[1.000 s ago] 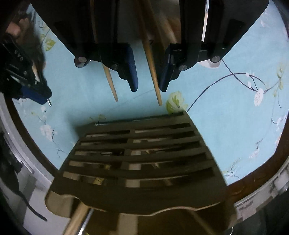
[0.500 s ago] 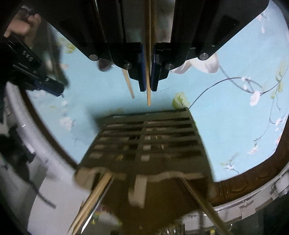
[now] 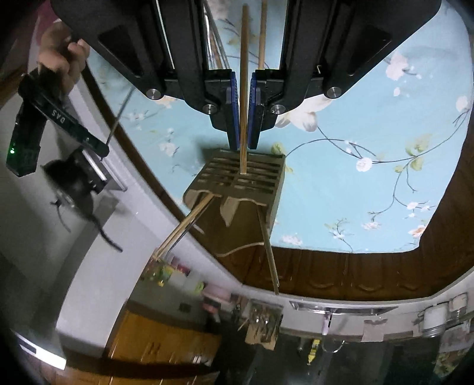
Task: Organize utensils
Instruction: 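Lift both held chopsticks and lower them into the caddy slots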
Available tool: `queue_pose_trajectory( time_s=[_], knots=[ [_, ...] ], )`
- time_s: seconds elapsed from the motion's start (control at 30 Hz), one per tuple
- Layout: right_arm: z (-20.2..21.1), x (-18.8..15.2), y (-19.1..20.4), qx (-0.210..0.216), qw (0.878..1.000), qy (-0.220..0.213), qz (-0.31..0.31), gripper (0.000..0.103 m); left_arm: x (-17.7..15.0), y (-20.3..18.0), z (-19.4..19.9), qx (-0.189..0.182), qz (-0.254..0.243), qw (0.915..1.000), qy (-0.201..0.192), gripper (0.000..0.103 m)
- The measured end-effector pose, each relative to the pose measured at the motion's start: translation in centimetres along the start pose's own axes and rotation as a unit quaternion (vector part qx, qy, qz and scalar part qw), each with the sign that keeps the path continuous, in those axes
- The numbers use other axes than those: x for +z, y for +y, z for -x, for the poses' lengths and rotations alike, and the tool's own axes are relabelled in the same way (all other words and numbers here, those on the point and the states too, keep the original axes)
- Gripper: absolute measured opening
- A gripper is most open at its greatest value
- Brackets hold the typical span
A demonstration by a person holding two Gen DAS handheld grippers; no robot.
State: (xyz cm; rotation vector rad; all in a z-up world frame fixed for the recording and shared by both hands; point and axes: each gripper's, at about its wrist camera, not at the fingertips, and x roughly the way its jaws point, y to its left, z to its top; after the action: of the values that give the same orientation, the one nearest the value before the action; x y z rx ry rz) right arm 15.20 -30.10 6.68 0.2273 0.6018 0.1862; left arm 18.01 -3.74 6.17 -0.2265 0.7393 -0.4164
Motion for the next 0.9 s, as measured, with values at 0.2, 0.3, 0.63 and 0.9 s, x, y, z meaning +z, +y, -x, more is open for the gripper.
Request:
queue_pose_trajectory(
  time_s=[0.2, 0.3, 0.63, 0.9],
  knots=[
    [1.9, 1.2, 0.7, 0.005, 1.000, -0.025, 0.009, 0.004, 0.1, 0.3, 3.6, 0.000, 0.006, 0.9996, -0.029, 0.004],
    [2.2, 1.6, 1.0, 0.009, 0.999, -0.032, 0.010, 0.004, 0.2, 0.2, 4.4, 0.001, 0.005, 0.9992, -0.039, 0.004],
    [3.1, 1.8, 1.5, 0.014, 0.999, -0.046, 0.013, 0.004, 0.8, 0.3, 6.5, -0.001, 0.006, 0.9981, -0.062, 0.004],
    [2.8, 2.6, 1.5, 0.018, 0.998, -0.056, 0.012, 0.004, 1.7, 0.5, 7.2, 0.000, 0.009, 0.9969, -0.078, 0.004]
  ],
)
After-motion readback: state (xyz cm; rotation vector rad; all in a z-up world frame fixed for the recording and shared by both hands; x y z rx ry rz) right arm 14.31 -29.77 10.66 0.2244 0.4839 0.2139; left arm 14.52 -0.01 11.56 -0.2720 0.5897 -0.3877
